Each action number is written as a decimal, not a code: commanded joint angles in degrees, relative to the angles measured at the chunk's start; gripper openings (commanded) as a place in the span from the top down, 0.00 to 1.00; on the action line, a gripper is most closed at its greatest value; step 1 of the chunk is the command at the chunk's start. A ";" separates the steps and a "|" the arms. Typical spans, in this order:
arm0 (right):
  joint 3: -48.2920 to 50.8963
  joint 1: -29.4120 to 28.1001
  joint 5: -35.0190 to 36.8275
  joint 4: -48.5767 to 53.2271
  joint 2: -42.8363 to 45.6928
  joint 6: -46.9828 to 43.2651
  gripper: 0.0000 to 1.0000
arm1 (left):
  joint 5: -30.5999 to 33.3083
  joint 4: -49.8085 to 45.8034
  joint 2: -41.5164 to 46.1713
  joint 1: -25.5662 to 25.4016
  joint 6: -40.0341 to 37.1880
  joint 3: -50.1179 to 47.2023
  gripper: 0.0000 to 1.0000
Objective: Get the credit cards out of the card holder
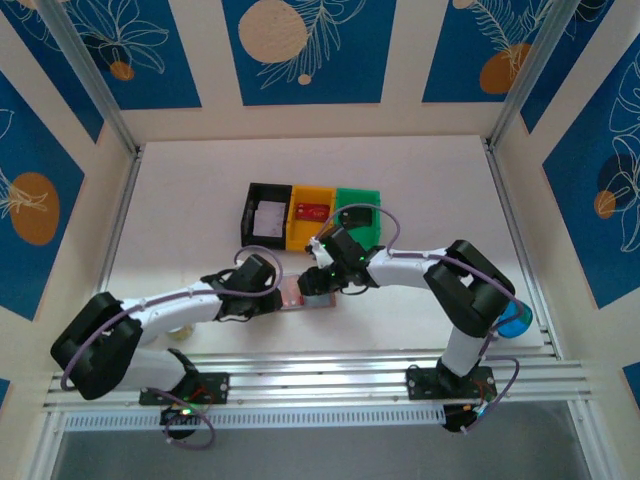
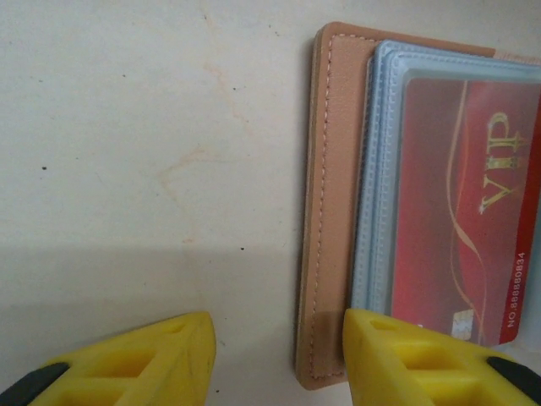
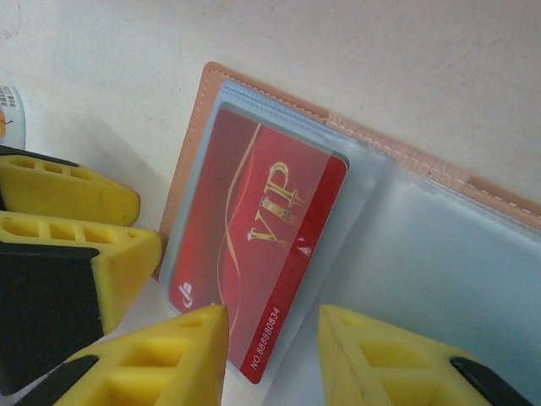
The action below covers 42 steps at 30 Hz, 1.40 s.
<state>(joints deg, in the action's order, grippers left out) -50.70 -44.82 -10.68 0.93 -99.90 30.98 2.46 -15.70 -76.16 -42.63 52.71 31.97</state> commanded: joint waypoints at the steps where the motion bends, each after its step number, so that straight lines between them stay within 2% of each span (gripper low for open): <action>1: -1.69 -0.62 0.04 1.46 -0.89 -0.66 0.65 | -0.23 1.27 -2.60 -0.95 1.39 -1.15 0.55; 17: -2.80 -1.32 2.72 3.43 -1.71 -1.01 0.66 | -0.96 3.47 -8.27 -2.71 2.13 -1.06 0.55; 42: -4.06 -1.76 1.14 3.72 -3.70 -0.92 0.72 | -1.93 6.75 -16.35 -5.76 3.01 0.08 0.55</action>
<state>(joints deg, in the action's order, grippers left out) -53.30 -46.17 -8.93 3.11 -102.28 30.52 9.26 -19.66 -83.40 -46.83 54.89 36.16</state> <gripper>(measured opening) 0.283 0.450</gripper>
